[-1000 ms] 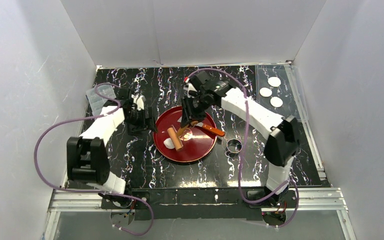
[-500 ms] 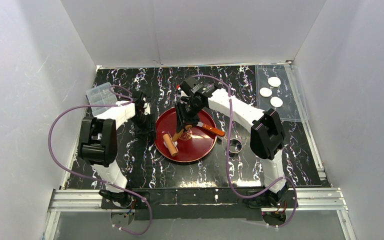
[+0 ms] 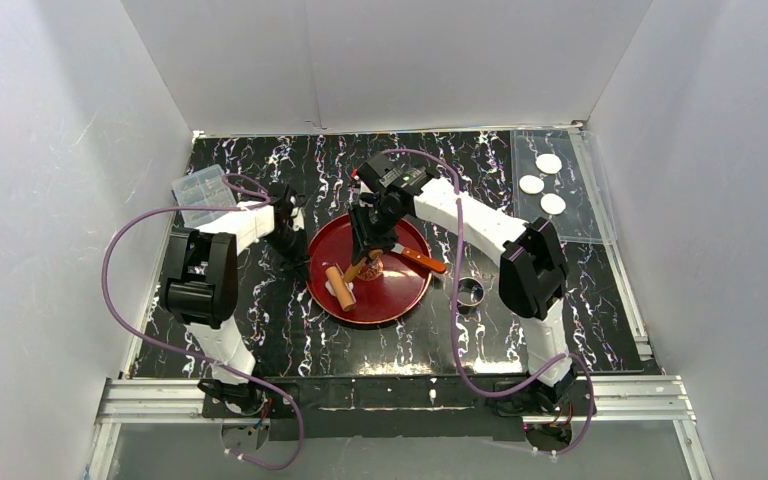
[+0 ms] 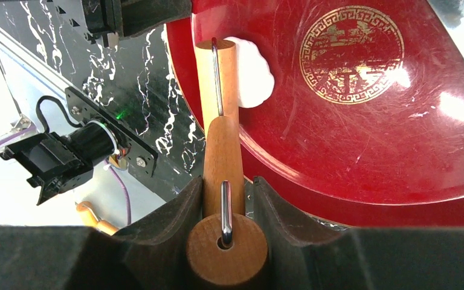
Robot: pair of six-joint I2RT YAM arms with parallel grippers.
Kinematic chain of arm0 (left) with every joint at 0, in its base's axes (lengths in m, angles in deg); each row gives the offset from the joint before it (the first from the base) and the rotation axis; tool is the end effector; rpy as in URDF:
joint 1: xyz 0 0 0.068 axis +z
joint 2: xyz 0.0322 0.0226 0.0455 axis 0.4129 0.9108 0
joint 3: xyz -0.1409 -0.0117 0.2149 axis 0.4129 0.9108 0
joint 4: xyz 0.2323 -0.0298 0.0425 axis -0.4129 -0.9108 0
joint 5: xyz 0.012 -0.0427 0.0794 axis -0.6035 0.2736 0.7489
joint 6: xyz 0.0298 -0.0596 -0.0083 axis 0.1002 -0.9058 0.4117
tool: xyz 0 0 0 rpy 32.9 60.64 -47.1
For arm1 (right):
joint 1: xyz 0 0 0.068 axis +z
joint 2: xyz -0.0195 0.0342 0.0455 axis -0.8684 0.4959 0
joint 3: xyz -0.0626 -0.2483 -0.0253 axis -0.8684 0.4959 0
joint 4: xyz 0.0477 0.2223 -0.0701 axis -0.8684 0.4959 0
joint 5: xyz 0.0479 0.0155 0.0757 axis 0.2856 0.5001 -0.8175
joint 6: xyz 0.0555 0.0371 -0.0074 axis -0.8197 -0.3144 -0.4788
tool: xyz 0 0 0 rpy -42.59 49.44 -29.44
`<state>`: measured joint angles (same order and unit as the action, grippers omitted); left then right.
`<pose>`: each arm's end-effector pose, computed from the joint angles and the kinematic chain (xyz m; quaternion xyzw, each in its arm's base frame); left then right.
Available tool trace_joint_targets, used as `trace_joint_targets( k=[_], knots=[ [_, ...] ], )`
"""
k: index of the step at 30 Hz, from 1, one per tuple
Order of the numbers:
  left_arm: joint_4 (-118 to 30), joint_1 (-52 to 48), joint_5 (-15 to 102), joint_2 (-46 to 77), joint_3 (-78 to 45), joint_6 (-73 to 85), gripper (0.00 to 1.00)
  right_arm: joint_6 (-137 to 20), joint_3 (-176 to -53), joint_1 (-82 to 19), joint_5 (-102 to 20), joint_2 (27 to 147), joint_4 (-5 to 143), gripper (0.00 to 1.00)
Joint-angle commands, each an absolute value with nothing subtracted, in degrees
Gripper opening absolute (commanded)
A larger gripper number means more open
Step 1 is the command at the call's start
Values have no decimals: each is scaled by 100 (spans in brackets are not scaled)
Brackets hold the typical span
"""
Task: Roll out the dumpling wrappers from the dough
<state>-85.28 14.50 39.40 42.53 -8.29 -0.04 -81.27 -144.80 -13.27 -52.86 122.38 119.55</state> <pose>0.3029 -0.0644 0.1409 -0.0570 0.9873 -0.1274 0.0755 0.2711 0.3165 0.2431 -0.1828 0.9400 0.2745 0.0873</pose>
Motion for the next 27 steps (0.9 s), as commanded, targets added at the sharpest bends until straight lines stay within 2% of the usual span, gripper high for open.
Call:
trace_joint_targets(
  k=[1,10,19,27],
  knots=[
    [-8633,1490,4303,4120,-774,36,0,-8131,-14693,-1351,-4458,12527,12152,1],
    [-8570,1481,4359,3964,-667,21,0,-8279,-14931,-1325,-4231,12893,12125,1],
    [-8489,1485,4431,3772,-550,38,0,-8182,-13883,-1504,-3698,12449,11928,1],
    [-8472,1481,4552,3712,-506,75,0,-8068,-13628,-1810,-3516,12317,11926,1]
  ],
)
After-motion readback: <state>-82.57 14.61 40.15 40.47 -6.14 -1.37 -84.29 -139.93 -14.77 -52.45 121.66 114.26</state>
